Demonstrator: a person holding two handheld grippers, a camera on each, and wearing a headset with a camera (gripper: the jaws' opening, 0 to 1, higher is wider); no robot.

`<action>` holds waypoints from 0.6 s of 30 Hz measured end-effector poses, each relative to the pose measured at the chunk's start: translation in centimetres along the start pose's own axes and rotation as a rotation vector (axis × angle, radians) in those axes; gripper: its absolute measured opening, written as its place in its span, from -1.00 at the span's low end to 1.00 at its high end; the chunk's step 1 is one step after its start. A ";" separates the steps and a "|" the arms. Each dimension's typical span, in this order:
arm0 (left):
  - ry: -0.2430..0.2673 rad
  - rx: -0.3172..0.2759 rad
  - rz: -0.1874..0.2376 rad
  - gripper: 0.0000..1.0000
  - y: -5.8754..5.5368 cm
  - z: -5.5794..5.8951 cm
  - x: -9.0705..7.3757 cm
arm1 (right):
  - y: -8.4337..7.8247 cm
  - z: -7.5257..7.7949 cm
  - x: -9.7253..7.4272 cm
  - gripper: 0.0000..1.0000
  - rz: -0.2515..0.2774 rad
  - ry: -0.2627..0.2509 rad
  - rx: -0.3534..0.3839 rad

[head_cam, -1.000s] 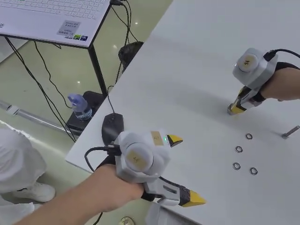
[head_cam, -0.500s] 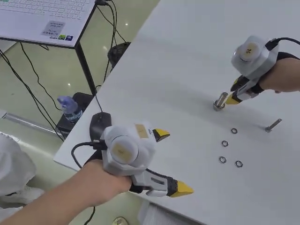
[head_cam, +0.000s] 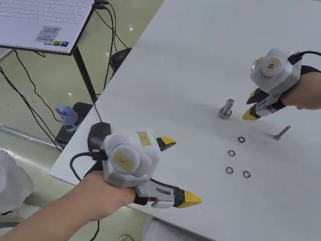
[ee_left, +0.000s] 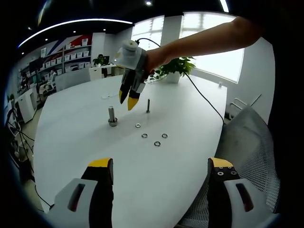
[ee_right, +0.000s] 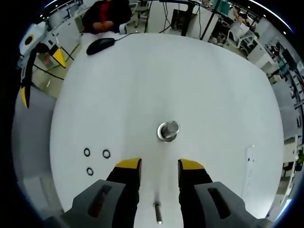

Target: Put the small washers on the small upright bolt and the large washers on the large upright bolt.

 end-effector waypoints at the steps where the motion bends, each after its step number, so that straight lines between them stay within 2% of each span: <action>1: 0.001 0.000 0.000 0.63 0.0 0.0 0.0 | -0.2 -0.4 0.2 -0.36 0.000 0.004 -0.006; 10: 0.002 -0.004 -0.006 0.63 -0.2 -0.2 0.0 | -0.6 -3.0 1.5 -0.37 0.024 0.056 -0.032; 15: 0.001 -0.005 -0.008 0.63 -0.3 -0.3 -0.1 | -0.9 -3.6 2.3 -0.38 0.019 0.065 -0.040; 18: 0.001 -0.003 -0.009 0.63 -0.4 -0.3 -0.1 | -1.2 -3.6 2.7 -0.41 0.002 0.049 -0.063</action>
Point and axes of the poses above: the centre of the closed fingertips' face, and the gripper's own axes: x roughly forward along the fingers, z roughly to its right, y roughly out of its top, the point moved 2 cm from there along -x, roughly backward along the fingers, and after that the axes turned 13 degrees about -z, right-handed, at the moved point
